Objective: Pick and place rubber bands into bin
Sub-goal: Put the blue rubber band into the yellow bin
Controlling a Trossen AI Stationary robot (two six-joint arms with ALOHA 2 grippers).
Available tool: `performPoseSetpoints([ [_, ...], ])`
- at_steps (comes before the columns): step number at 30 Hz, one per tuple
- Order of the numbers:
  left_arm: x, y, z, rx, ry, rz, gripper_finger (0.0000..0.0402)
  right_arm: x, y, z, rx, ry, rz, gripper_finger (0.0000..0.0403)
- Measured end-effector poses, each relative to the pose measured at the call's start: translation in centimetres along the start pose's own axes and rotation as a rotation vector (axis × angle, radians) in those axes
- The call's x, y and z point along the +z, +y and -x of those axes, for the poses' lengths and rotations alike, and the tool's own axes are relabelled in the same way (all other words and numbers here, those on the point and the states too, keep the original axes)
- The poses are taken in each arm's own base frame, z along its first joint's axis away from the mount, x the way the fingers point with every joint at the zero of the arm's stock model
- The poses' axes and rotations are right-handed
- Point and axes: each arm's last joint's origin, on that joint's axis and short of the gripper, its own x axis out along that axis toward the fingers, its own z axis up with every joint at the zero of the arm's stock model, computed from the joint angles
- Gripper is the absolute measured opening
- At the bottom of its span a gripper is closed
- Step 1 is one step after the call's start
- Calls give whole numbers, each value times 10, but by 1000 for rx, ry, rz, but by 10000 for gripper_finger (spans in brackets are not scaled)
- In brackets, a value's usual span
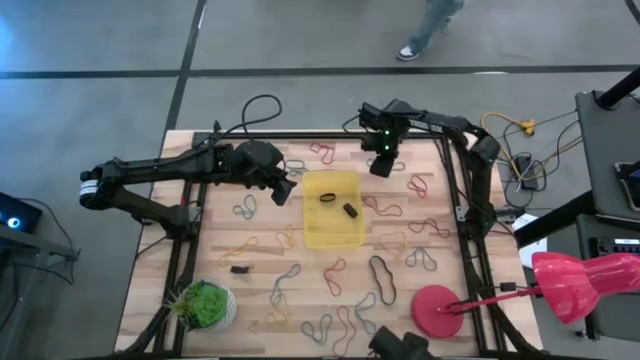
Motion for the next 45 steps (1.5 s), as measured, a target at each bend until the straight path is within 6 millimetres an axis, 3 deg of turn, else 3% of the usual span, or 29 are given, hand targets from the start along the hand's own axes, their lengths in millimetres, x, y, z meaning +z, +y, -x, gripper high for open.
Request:
performPoseSetpoints([
  [6, 0, 0, 0, 11, -7, -2, 205, -10, 16, 33, -52, -109, -38, 8],
  [12, 0, 0, 0, 11, -7, -2, 205, -11, 15, 36, -119, -118, -80, 19],
  [24, -11, 5, -9, 33, 34, 48, 205, -5, 4, 35, -214, -174, -24, 157],
  [29, -14, 6, -10, 29, 47, 80, 205, -8, -12, 24, -240, -183, -18, 186],
  [38, -11, 3, -11, -4, 18, 86, 205, -27, -25, -17, -284, -68, 24, 189],
  [45, -7, 1, -11, -33, -14, 92, 205, -21, -27, -18, -291, -144, 13, 187],
])
